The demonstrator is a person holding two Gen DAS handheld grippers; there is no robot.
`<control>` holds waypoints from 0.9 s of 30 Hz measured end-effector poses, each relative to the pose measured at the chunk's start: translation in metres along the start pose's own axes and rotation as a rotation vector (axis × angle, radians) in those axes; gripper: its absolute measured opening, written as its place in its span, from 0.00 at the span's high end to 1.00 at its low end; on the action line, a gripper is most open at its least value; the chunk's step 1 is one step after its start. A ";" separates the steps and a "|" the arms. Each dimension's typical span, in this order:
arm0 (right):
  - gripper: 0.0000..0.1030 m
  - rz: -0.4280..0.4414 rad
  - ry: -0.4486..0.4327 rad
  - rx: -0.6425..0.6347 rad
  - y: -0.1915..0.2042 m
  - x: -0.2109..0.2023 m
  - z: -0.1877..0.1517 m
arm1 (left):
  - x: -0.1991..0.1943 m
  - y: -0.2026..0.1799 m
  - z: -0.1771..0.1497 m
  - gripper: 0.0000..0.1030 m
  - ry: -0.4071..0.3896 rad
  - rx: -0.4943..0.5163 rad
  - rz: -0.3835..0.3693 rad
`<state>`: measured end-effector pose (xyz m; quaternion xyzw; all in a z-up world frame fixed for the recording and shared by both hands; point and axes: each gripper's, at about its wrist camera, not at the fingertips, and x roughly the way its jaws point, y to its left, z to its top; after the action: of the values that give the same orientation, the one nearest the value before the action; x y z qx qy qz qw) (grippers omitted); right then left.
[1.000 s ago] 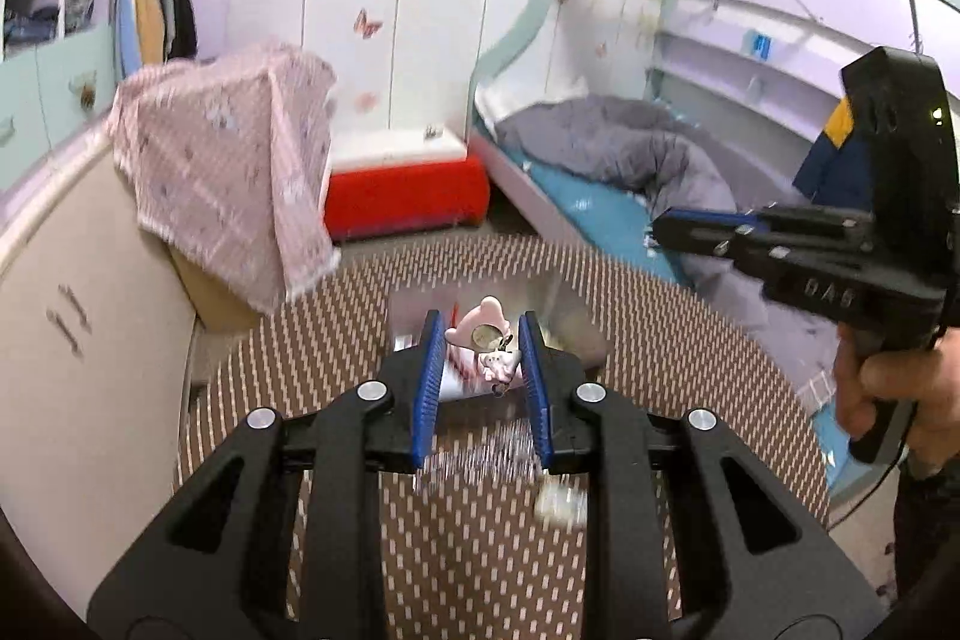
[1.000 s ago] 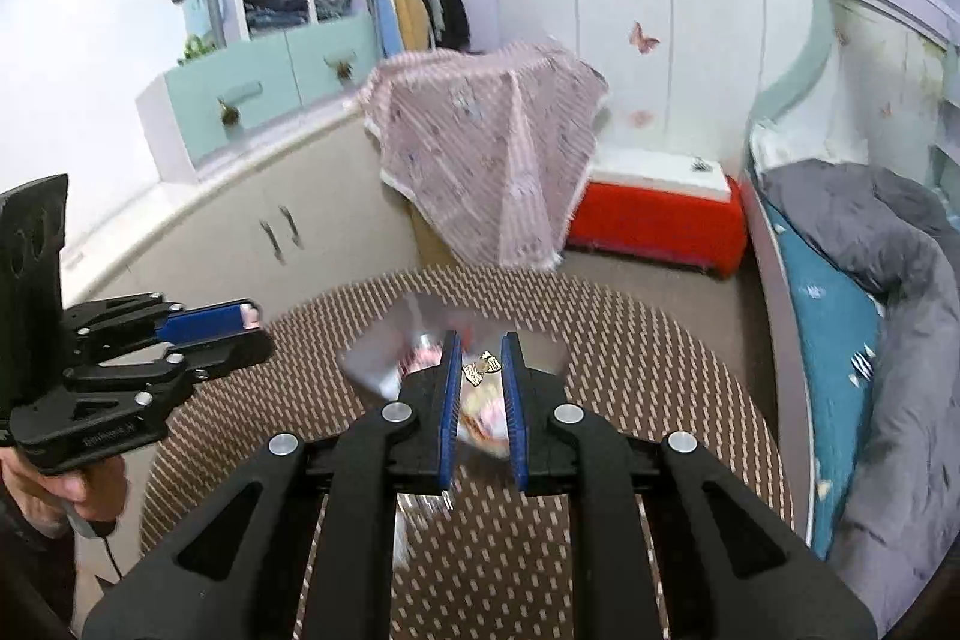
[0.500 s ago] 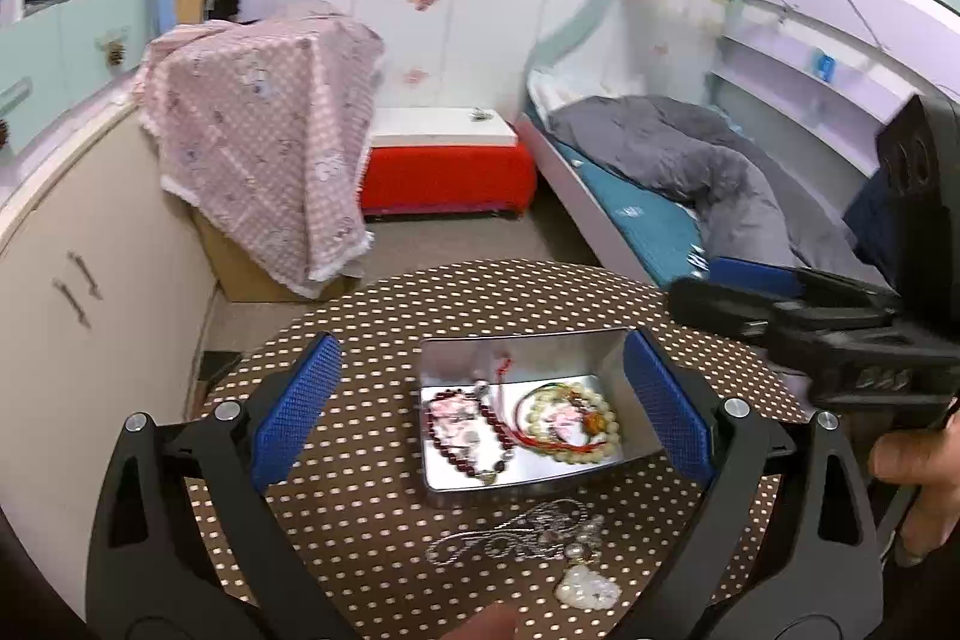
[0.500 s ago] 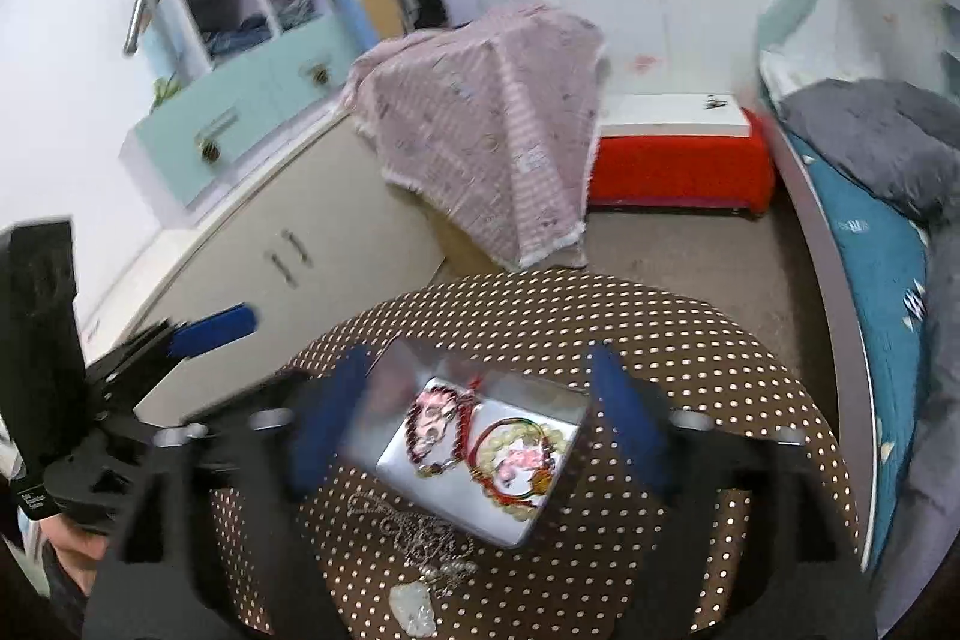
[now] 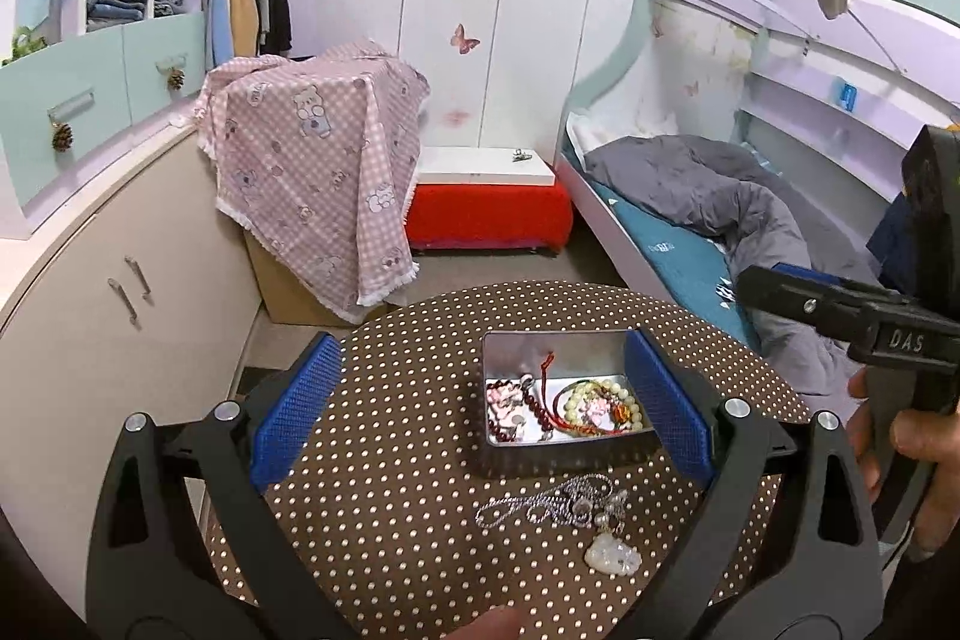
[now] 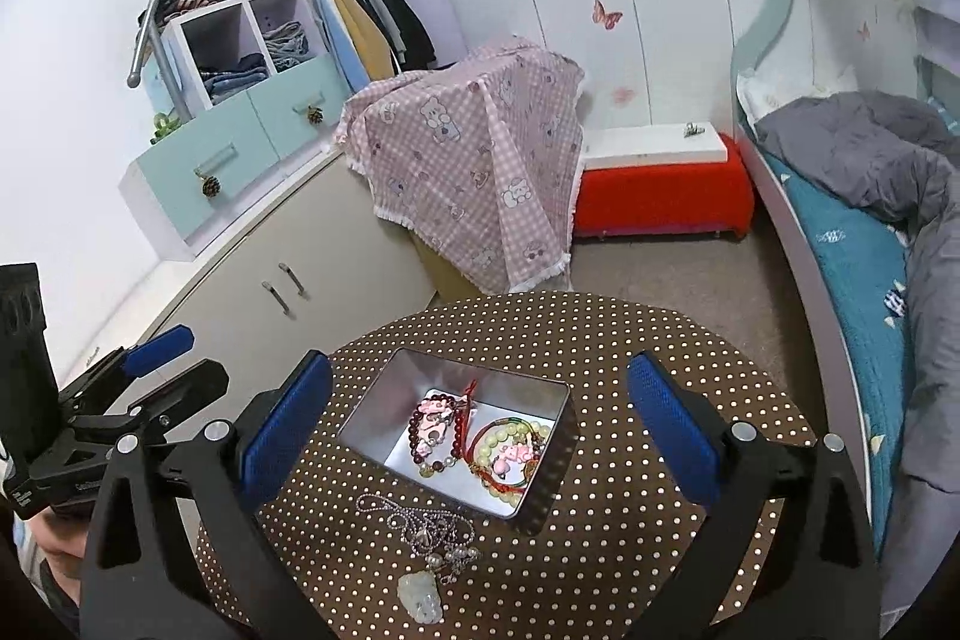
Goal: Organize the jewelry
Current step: 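Lower both charms into the grey box and open both grippers, then move the left gripper to the silver chain while the right approaches the white jade pendant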
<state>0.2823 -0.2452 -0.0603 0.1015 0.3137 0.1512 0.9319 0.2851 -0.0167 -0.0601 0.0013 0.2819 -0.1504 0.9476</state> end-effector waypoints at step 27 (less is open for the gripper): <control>0.22 -0.004 0.287 -0.213 0.049 0.043 -0.142 | -0.010 0.019 -0.095 0.09 0.139 -0.103 0.055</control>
<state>0.2166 -0.1716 -0.1811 -0.0213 0.4258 0.1946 0.8834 0.2314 0.0128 -0.1364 -0.0292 0.3541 -0.1090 0.9284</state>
